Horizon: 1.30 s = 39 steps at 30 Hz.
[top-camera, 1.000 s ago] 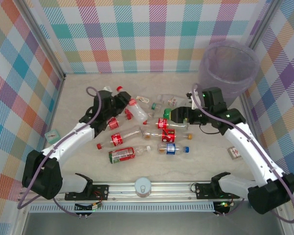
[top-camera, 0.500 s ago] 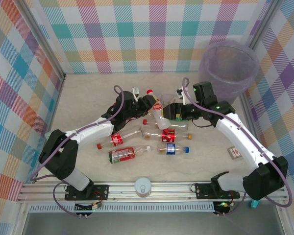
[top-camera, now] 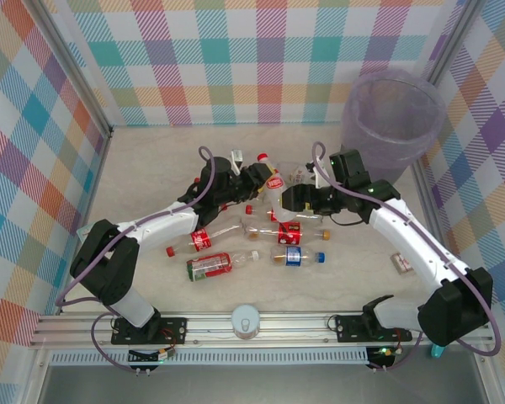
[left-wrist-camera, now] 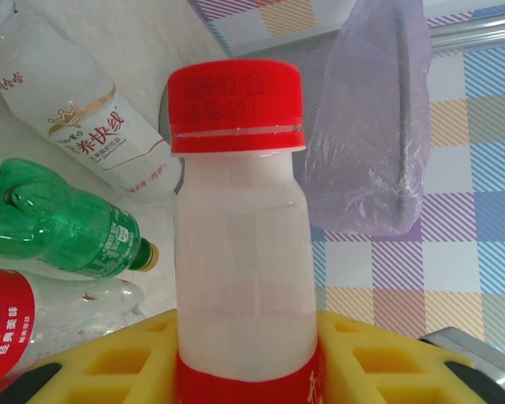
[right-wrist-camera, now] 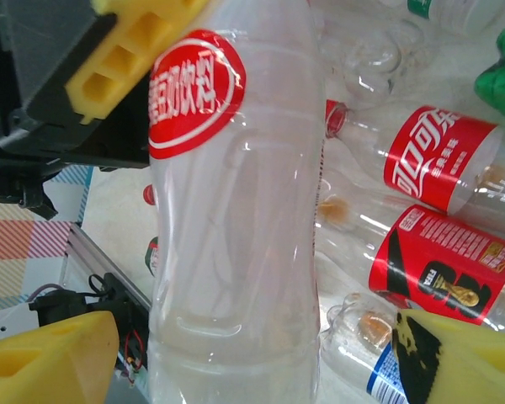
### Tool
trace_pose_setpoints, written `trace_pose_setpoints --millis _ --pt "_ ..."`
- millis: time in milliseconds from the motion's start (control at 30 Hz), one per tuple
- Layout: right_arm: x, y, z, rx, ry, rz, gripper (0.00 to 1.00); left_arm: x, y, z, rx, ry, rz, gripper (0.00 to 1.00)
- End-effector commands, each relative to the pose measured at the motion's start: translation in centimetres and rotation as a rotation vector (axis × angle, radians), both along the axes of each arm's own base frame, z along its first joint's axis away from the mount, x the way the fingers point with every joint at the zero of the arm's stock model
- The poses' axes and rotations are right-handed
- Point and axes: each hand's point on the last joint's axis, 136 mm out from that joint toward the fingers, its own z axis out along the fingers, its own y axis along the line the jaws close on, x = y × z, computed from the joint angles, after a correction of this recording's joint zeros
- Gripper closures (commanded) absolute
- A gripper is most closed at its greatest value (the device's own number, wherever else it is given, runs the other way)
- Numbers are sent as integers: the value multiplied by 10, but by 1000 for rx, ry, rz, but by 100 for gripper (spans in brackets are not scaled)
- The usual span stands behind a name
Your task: Put the plastic bottles in the bin
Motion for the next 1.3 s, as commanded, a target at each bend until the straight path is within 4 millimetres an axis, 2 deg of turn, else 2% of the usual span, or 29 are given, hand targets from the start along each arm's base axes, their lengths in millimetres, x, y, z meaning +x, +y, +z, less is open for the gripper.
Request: trace_pose_setpoints --millis 0,167,267,367,600,733,800,867,933,1000,1133,1267 --pt "-3 7 2 63 12 5 16 -7 -11 18 -54 -42 -41 63" --pt "-10 14 1 120 46 33 17 -10 -13 11 -65 -33 -35 63" --pt "-10 16 1 136 58 29 22 -7 -16 12 -67 -35 -34 63" --pt "-13 15 1 140 63 22 27 -3 -21 14 -86 -39 -46 62" --pt "-16 5 -1 114 48 -29 47 0 -28 5 -111 -14 -55 60" --pt "-15 3 2 108 39 -39 53 1 -30 12 -107 -46 -69 52" --pt "-13 0 3 89 23 -50 56 1 -28 18 -94 -69 -67 44" --pt "-14 -3 7 77 6 -56 56 4 -23 31 -93 -98 -52 36" --pt "-13 -7 16 76 -33 -71 58 8 -17 48 -78 -130 -37 20" --pt "-10 -14 25 45 -77 -101 59 13 -10 57 -13 -154 -15 9" --pt "1 -36 46 -79 -181 -150 59 20 19 76 79 -212 56 2" --pt "28 -74 74 -258 -319 -234 58 4 59 81 202 -248 135 0"
